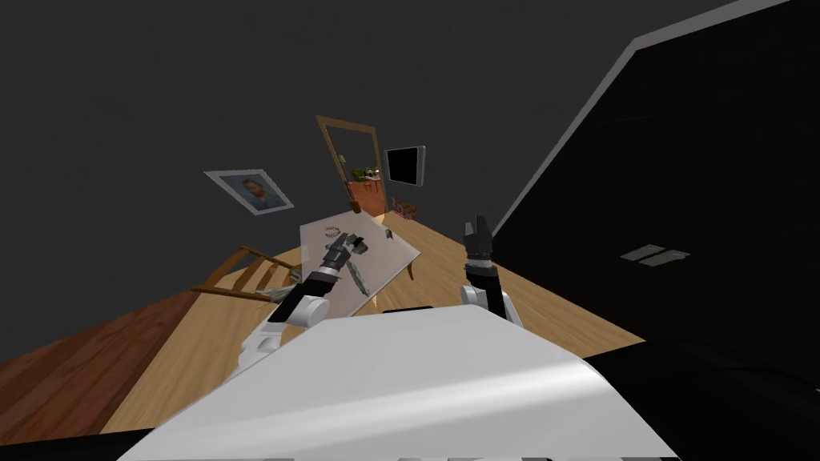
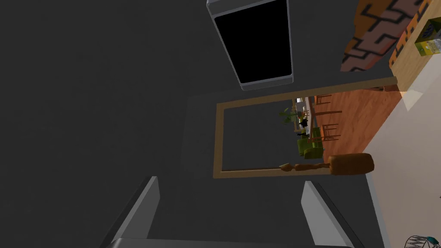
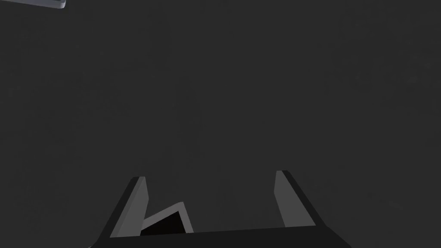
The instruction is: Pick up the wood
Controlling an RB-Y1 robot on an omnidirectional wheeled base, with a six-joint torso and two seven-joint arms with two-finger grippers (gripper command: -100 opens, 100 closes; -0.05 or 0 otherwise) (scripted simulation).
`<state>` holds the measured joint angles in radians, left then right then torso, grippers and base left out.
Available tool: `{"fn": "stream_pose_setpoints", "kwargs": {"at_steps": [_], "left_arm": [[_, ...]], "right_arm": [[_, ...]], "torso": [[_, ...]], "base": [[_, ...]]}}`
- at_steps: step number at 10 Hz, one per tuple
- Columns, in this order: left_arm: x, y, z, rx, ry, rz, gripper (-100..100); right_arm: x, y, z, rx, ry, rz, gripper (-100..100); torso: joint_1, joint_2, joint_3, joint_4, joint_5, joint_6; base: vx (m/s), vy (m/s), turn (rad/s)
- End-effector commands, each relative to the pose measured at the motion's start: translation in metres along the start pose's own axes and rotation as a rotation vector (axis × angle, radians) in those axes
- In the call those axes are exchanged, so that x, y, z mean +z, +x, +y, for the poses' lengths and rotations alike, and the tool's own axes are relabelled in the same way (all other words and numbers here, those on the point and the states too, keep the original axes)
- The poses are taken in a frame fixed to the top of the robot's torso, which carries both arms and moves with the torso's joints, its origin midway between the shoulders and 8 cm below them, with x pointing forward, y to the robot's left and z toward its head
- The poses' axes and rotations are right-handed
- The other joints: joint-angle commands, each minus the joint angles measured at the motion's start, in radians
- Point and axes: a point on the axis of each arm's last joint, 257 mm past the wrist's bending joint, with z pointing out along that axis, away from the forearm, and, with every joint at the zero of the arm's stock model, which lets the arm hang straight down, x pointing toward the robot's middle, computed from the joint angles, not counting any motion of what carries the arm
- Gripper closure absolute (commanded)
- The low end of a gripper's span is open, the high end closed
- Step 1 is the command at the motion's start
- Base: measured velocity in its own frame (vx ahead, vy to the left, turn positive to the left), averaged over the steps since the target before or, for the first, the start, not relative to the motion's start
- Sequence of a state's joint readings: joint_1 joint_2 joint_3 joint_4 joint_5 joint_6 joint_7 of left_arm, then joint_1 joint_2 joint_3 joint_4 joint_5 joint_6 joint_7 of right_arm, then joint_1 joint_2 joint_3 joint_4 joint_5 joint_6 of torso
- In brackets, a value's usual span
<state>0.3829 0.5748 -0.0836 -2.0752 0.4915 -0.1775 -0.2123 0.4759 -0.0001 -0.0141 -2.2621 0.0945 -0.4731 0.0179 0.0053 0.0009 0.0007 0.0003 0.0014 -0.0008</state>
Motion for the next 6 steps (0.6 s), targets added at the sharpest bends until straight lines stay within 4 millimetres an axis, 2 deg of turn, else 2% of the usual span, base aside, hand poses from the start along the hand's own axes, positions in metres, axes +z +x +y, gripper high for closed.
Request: {"fn": "stream_pose_setpoints", "kwargs": {"at_steps": [1,2,3,4,5,6], "left_arm": [[-0.002,0.007,0.023,-0.014,-0.072,0.042,-100],[-0.003,0.006,0.023,-0.016,-0.075,0.047,-100],[-0.006,0.012,0.045,-0.025,-0.142,0.083,-100],[-0.007,0.011,0.045,-0.029,-0.146,0.086,-100],[-0.013,0.017,0.068,-0.034,-0.219,0.124,-100],[-0.013,0.016,0.069,-0.041,-0.222,0.124,-100]], "right_arm": [[0.0,0.0,0.0,0.0,0.0,0.0,0],[0.0,0.0,0.0,0.0,0.0,0.0,0],[0.0,0.0,0.0,0.0,0.0,0.0,0],[0.0,0.0,0.0,0.0,0.0,0.0,0],[0.0,0.0,0.0,0.0,0.0,0.0,0],[0.0,0.0,0.0,0.0,0.0,0.0,0]], "torso": [[0.0,0.0,0.0,0.0,0.0,0.0],[0.0,0.0,0.0,0.0,0.0,0.001],[0.0,-0.001,-0.001,0.0,0.0,0.0],[0.0,-0.001,0.0,0.0,0.0,0.001],[0.0,-0.001,0.0,0.0,0.0,0.0],[0.0,-0.001,0.0,0.0,0.0,0.001]], "base": [[-0.047,0.047,-0.261],[-0.039,0.05,-0.133],[-0.052,0.056,-0.279],[-0.047,0.051,-0.157],[-0.046,0.048,-0.268],[-0.039,0.05,-0.135]]}}
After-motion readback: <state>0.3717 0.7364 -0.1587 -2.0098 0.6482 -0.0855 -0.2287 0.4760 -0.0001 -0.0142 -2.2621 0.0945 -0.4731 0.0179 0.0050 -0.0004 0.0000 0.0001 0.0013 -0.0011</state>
